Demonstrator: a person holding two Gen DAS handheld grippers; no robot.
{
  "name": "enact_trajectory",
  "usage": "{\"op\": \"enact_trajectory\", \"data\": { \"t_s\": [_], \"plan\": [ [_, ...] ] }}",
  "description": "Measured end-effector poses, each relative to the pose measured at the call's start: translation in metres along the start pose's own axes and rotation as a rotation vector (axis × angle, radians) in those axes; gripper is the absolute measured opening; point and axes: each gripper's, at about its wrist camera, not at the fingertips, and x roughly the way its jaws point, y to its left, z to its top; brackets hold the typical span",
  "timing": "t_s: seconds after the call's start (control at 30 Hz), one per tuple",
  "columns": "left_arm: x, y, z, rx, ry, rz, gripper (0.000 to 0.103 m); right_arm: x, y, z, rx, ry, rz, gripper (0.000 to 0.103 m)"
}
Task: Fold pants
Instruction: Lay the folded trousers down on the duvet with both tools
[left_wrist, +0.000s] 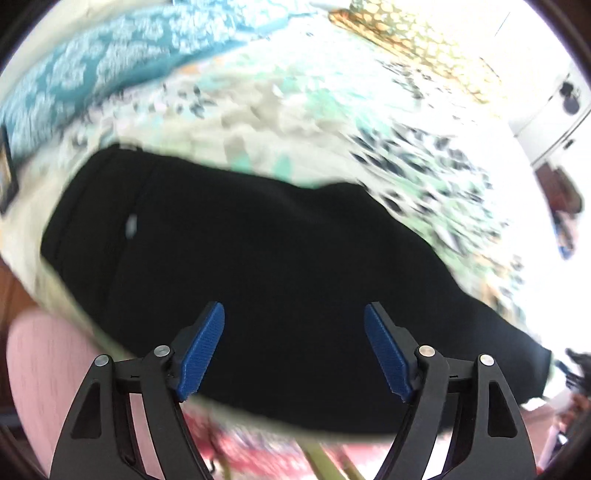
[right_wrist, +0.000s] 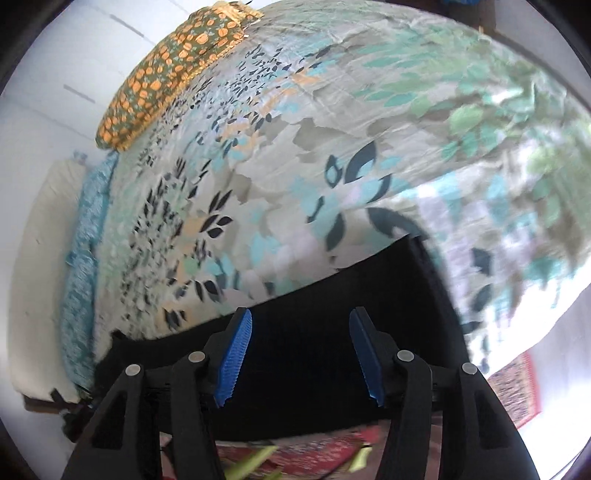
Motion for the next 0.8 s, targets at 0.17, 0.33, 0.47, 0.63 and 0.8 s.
{"op": "enact_trajectory", "data": {
  "t_s": [0.17,0.33,0.47,0.63,0.8],
  "plan": [
    [0.062,0.049,0.007,-0.052,0.094,0.243,0.053,0.052,-0.016,-0.03,0.165,-0.029,0.064,0.057],
    [0.027,0.04,0.001,-0.029,0.038,0.232,0.075,0.05,-0.027,-0.036,0.192,-0.091,0.142,0.057],
    [0.021,0.01,0.019,0.036,-0.002,0.048,0.082,0.052,-0.028,-0.033,0.196,-0.099,0.153,0.058],
    [0.077,-0.023,0.06,0.138,0.016,0.165,0.084,0.051,-0.026,-0.033,0.169,-0.106,0.147,0.064],
    [0.104,0.015,0.077,-0.089,-0.03,0.243,0.096,0.049,-0.032,-0.036,0.162,-0.121,0.174,0.063]
  ]
}}
